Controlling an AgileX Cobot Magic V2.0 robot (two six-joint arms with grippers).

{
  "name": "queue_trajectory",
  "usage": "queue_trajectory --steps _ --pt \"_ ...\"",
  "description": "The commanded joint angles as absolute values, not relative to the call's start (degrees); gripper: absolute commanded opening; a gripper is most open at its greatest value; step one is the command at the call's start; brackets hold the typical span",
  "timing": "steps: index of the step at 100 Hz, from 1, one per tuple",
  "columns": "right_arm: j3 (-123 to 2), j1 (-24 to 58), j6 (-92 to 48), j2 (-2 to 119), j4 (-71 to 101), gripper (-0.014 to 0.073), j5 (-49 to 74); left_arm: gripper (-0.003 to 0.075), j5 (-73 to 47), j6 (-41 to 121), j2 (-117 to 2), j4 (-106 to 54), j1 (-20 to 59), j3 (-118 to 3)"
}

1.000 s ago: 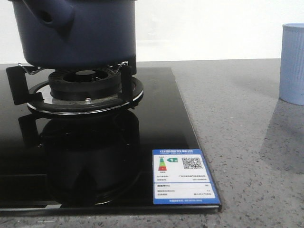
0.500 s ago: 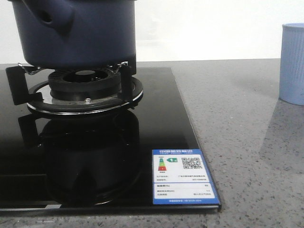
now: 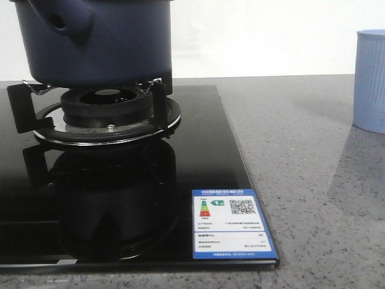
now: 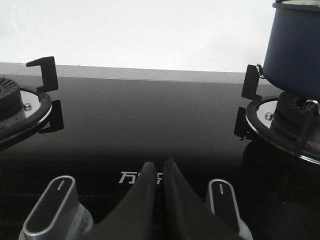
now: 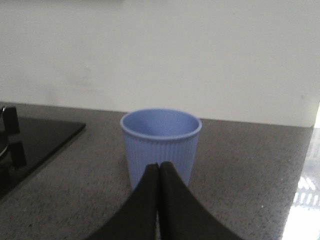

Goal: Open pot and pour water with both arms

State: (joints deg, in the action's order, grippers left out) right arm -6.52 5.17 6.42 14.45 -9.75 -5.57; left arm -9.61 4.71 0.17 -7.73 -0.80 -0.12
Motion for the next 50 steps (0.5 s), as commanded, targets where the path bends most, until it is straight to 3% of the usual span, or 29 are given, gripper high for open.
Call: queue_trajectory --steps 1,29,50 --pt "-7.61 7.27 -1.36 15.23 -3.38 -0.005 -6.51 -0.0016 -5.45 4.27 1.64 -8.15 -0.68 0.73" --pt "1.62 4.14 -1.36 7.51 0.0 -0.005 -9.24 -0.0016 -5.45 4.27 1.64 -8.15 -0.68 0.73" --pt "1.5 0.77 -1.36 -1.35 0.0 -0.005 -0.73 -0.0016 -5.45 4.27 1.64 -8.15 -0.68 0.73"
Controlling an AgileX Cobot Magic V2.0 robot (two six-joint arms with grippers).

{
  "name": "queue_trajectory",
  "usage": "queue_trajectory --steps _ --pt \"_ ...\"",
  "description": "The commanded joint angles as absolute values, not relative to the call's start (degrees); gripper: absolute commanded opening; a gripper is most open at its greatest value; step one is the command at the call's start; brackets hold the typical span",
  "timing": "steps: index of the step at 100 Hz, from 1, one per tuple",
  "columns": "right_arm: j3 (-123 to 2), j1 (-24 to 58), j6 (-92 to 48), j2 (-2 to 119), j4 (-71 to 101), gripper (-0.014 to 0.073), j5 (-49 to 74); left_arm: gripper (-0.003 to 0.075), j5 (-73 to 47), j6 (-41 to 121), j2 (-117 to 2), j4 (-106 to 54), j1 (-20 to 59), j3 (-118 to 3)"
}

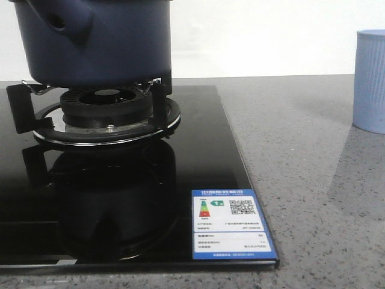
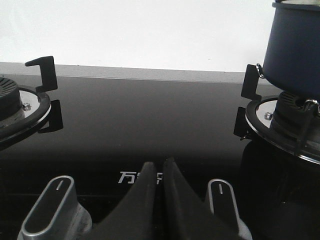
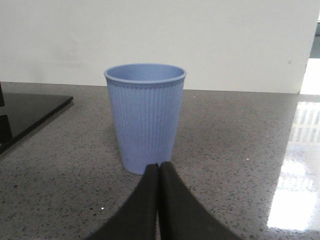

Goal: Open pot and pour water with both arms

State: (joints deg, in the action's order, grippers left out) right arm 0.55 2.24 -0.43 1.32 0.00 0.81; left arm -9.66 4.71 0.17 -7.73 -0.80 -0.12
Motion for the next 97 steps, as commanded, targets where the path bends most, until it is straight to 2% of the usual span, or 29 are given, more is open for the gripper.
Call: queue_trajectory --steps 1,97 --pt "1.5 0.65 -1.36 -1.97 0.0 -0.005 0.0 -0.0016 -5.45 4.27 1.64 -8.15 -0.68 0.73" --pt "1.51 -0.34 -1.36 -1.82 0.0 -0.005 2.19 -0.0016 -5.45 4.27 1.54 -8.15 -0.68 0.73"
